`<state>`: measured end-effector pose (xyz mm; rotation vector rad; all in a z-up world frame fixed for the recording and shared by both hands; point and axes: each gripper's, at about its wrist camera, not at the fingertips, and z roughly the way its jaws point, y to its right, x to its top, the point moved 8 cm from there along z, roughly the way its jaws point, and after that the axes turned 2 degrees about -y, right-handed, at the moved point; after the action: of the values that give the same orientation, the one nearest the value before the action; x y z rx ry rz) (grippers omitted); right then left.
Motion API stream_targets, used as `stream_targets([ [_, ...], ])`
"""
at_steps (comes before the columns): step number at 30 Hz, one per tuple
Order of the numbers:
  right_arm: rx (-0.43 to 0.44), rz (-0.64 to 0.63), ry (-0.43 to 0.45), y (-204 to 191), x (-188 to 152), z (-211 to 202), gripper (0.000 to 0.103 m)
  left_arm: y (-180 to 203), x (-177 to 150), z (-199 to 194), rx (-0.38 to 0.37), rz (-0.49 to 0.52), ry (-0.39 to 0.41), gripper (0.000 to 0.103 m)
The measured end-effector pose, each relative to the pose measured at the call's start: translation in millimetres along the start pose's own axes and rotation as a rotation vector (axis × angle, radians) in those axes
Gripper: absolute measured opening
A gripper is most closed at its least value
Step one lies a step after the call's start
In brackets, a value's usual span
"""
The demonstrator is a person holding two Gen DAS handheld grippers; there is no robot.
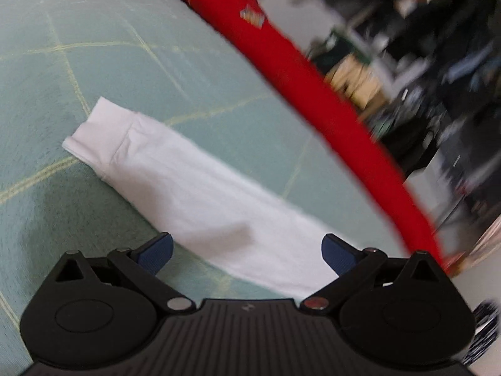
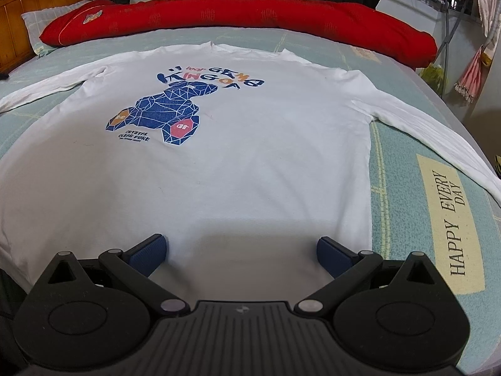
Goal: Fold clothes
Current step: 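Lower the open left tool onto the sleeve cuff, then close the left tool on the sleeve cuff and lift it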
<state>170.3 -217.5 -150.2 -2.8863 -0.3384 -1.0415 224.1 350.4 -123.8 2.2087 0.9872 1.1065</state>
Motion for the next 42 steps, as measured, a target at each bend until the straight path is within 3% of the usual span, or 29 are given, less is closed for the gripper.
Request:
stream_targets([
  [3, 0.0, 0.001, 0.002, 0, 0, 0, 0.103, -16, 1, -8, -0.051, -0.121, 0.052, 0.099],
  [10, 0.006, 0.0, 0.003, 1, 0, 0, 0.103, -55, -5, 7, -0.052, -0.281, 0.059, 0.09],
  [15, 0.006, 0.001, 0.006, 1, 0, 1, 0.103, -58, 4, 17, -0.038, -0.293, 0.09, 0.089],
  [23, 0.009, 0.002, 0.014, 1, 0, 2, 0.103, -69, 11, 23, -0.027, -0.31, 0.137, 0.071],
  [27, 0.008, 0.003, 0.016, 1, 1, 3, 0.103, -74, 14, 25, -0.029, -0.329, 0.149, 0.067],
  [34, 0.003, 0.005, 0.022, 1, 1, 2, 0.103, -82, 10, 25, -0.026, -0.328, 0.18, 0.048],
  [42, 0.0, 0.005, 0.017, 1, 2, 3, 0.103, -96, 25, 40, -0.041, -0.393, 0.159, 0.028],
])
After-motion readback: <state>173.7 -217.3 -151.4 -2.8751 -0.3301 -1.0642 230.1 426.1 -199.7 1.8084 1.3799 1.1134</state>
